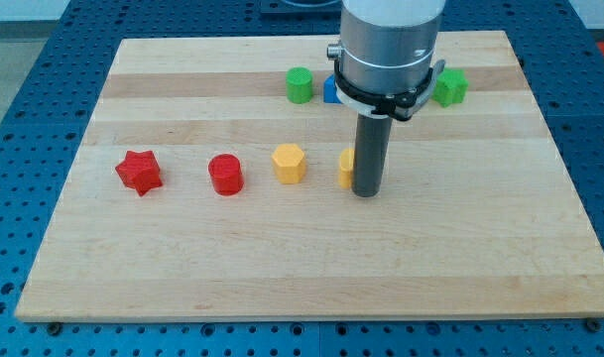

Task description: Move your arm away from yellow heart

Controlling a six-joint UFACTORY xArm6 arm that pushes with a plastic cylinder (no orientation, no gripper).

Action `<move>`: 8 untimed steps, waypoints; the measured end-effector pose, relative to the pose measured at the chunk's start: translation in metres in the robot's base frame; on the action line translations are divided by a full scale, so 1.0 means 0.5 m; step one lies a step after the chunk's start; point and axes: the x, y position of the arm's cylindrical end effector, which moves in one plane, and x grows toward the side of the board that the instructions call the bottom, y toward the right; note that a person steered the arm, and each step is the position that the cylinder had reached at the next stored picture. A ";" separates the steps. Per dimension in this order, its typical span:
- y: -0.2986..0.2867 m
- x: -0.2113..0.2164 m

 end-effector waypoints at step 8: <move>-0.096 0.160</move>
